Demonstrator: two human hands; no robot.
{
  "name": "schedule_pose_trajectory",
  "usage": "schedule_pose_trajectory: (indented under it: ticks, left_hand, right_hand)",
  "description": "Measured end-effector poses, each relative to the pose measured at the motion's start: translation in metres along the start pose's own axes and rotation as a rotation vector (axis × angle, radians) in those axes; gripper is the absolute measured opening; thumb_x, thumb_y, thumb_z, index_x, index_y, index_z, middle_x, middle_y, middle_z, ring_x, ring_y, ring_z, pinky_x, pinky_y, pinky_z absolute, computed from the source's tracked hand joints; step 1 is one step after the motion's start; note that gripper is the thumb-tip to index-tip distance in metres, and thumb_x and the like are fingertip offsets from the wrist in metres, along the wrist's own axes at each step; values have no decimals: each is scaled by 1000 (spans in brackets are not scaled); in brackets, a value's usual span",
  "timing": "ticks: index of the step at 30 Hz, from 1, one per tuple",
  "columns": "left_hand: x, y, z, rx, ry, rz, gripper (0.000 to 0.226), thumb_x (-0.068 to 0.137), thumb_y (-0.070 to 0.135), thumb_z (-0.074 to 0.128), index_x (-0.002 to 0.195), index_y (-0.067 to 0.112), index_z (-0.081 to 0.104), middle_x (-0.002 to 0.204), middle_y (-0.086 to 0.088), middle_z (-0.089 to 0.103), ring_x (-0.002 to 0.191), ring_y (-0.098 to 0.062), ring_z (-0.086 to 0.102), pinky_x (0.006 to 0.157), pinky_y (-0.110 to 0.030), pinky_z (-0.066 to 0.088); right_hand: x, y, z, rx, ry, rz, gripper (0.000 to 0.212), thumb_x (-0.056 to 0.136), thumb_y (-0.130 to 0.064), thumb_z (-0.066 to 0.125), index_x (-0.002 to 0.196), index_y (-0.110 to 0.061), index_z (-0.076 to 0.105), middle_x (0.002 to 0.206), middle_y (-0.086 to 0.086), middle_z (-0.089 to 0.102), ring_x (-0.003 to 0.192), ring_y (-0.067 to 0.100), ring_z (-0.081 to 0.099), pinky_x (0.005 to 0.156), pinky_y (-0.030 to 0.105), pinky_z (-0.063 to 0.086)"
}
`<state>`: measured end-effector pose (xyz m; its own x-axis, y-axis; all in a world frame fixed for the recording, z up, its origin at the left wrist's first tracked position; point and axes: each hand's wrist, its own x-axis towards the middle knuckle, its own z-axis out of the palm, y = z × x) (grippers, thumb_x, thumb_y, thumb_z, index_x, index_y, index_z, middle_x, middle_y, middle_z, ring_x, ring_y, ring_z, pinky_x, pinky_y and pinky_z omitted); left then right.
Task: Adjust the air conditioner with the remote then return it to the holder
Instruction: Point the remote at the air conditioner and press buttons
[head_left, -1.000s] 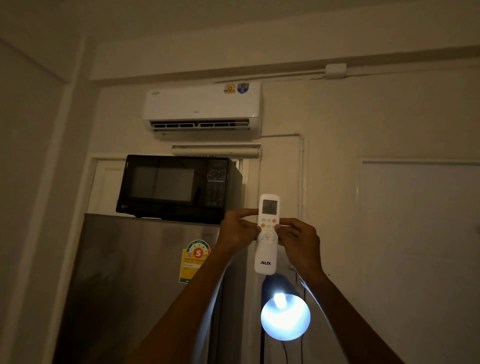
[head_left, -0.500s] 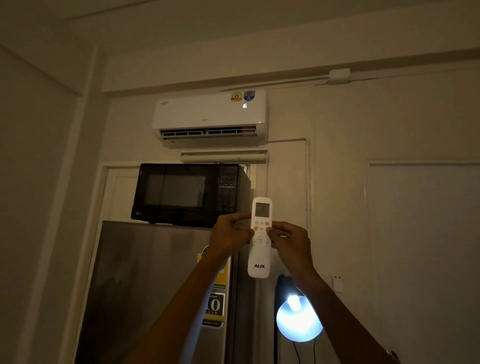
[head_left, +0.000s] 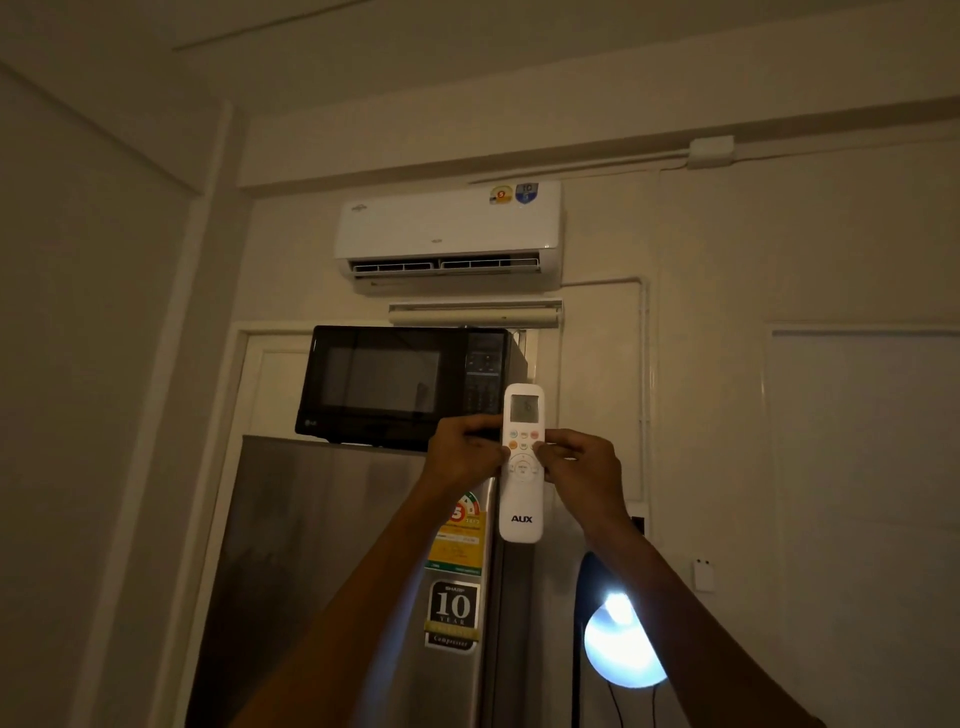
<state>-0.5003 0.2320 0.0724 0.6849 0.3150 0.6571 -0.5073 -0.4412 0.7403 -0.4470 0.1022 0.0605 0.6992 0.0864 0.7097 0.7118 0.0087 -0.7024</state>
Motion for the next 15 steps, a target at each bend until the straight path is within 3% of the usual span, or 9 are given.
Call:
schedule_pose_trajectory:
  ticks: [7,15]
  left_hand:
    - [5,0,-9,5,37,-5,42,82,-2,65,123,10,61,123,-15,67,111,-29,66,87,-41,58]
    - [6,2,-12,50,28,-3,42,83,0,64,124,8,60,124,-17,65,113,-31,65,90,-47,57]
  right_hand:
    - [-1,-8,12,-30,22,-27,29,84,-15,66,112,-7,65,114,14,70,97,27,69,84,44,58]
    - [-3,-9,15,-21,30,-22,30,84,-15,66,113,-7,65,114,15,70,98,27,69,83,42,58]
